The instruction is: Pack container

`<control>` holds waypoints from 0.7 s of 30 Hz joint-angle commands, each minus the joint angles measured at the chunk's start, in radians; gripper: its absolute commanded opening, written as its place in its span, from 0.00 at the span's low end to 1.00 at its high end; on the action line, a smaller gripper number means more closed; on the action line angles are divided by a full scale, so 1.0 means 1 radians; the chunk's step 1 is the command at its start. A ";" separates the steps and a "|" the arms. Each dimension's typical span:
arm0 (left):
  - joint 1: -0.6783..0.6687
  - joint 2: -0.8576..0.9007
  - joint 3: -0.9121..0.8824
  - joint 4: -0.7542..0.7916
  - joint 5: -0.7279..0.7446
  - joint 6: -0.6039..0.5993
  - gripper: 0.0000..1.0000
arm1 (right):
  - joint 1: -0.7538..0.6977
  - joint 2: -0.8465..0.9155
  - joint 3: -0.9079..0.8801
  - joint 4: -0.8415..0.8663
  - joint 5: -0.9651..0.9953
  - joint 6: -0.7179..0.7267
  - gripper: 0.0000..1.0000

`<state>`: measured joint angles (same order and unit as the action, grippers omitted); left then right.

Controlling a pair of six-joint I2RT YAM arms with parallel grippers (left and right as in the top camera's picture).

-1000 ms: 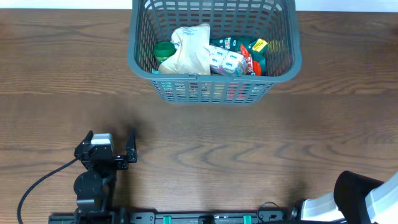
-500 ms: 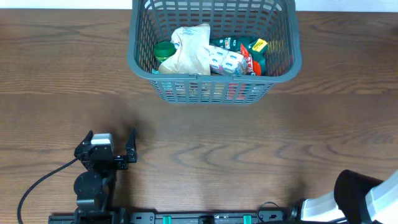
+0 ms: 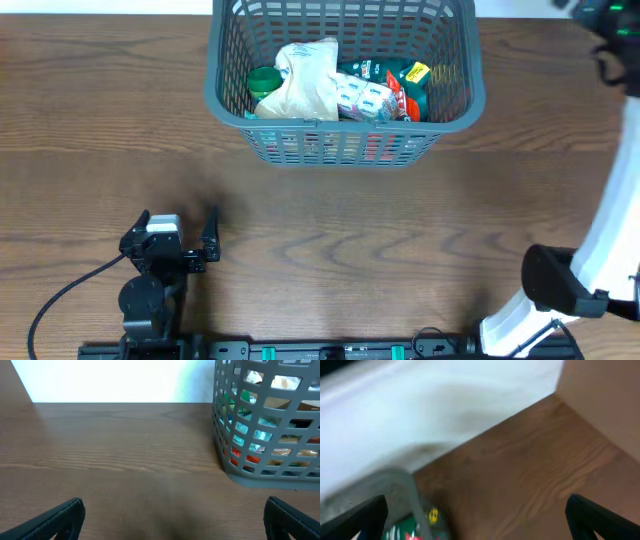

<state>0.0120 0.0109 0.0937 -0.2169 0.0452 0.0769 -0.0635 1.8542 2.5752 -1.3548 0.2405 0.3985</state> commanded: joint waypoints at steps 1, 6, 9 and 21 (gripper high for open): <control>-0.002 -0.007 -0.024 -0.006 -0.012 -0.011 0.99 | 0.055 -0.005 -0.044 0.031 0.029 -0.054 0.99; -0.002 -0.007 -0.024 -0.006 -0.012 -0.011 0.99 | 0.121 -0.007 -0.057 0.124 -0.002 -0.209 0.99; -0.002 -0.007 -0.024 -0.006 -0.012 -0.011 0.99 | 0.159 -0.013 -0.057 0.176 -0.053 -0.358 0.99; -0.002 -0.007 -0.024 -0.006 -0.012 -0.011 0.99 | 0.252 -0.116 -0.125 0.219 -0.142 -0.546 0.99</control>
<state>0.0120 0.0109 0.0937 -0.2169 0.0452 0.0746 0.1776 1.8069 2.4798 -1.1469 0.1257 -0.0998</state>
